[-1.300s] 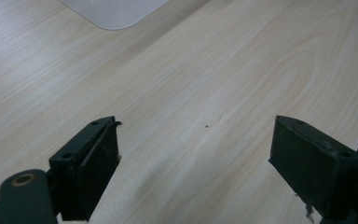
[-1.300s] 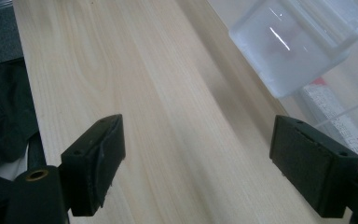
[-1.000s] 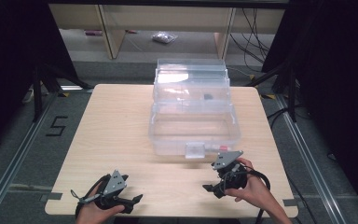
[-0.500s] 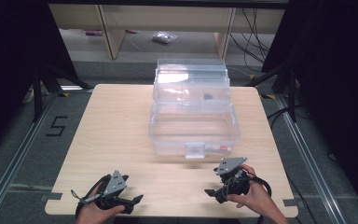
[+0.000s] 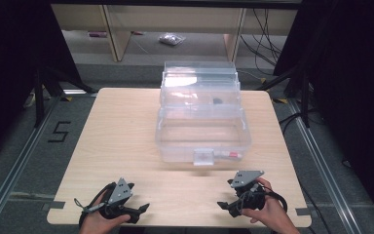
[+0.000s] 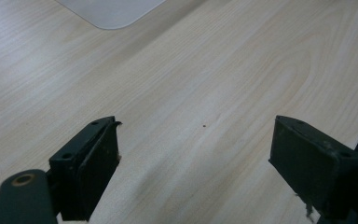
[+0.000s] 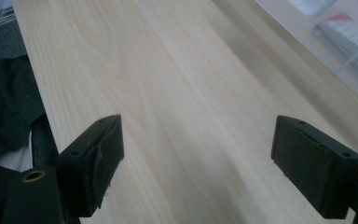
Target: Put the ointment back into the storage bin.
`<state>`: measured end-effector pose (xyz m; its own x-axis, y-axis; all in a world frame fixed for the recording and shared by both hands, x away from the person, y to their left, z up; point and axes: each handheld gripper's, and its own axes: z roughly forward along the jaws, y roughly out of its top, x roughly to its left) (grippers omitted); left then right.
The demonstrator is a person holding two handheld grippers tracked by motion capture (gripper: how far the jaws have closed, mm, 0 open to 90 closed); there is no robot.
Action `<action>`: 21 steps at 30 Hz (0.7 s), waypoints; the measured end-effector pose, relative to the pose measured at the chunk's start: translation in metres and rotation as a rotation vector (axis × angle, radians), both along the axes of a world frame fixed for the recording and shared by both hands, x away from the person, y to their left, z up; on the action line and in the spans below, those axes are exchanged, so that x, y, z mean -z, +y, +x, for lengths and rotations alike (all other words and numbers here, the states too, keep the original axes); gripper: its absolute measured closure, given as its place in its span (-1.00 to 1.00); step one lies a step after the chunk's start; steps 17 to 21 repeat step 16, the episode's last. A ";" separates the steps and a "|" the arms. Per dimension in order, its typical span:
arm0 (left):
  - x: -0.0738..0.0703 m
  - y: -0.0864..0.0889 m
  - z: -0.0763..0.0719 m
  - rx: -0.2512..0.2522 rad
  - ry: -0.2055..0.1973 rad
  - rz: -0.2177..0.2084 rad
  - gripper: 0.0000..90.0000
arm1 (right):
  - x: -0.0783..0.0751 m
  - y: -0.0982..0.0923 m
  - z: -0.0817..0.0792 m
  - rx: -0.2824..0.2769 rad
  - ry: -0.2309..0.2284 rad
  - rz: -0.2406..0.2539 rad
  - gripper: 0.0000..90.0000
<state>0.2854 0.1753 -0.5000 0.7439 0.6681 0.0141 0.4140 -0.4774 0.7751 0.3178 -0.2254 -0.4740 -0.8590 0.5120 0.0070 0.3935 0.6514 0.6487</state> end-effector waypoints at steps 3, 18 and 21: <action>0.000 0.000 0.000 -0.001 0.001 0.001 -0.66 | 0.002 -0.001 -0.003 -0.004 0.005 0.004 -0.60; 0.000 0.000 0.000 -0.002 0.001 0.002 -0.66 | 0.006 -0.006 -0.011 0.017 0.037 -0.007 -0.62; 0.000 0.000 0.000 -0.002 0.001 0.002 -0.66 | 0.006 -0.006 -0.011 0.017 0.037 -0.007 -0.62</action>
